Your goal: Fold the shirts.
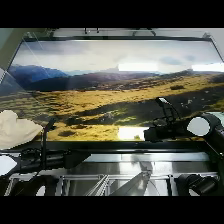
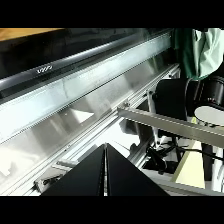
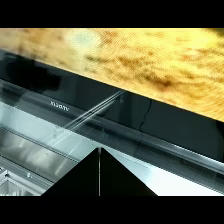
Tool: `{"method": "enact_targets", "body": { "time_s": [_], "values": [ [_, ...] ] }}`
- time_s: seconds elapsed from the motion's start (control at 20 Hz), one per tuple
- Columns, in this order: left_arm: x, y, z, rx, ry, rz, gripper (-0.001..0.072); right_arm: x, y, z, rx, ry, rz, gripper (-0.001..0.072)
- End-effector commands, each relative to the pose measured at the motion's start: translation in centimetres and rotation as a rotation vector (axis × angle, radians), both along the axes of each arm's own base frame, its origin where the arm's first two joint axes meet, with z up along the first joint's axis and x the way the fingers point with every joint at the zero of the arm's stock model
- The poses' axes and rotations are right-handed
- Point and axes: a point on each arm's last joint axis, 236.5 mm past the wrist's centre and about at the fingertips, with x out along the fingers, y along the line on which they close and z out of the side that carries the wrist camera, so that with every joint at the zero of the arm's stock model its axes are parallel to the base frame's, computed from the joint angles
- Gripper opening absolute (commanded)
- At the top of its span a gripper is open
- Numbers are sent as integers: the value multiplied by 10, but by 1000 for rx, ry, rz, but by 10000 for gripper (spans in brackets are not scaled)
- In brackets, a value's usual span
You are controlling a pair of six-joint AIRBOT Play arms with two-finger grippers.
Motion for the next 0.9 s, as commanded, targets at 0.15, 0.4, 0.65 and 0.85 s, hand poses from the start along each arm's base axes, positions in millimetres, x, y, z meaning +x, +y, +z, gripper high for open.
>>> {"method": "enact_targets", "body": {
  "time_s": [0.15,0.4,0.65,0.85],
  "values": [
    [0,0,0,0,0,0,11,0,0,0,1,0,1,18],
    [4,1,1,-1,-10,16,11,0,0,0,0,0,1,18],
    [48,49,6,218,-98,180,341,0,0,0,0,0,1,18],
    [119,186,62,551,-270,635,720,0,0,0,0,0,1,18]
  ]
}}
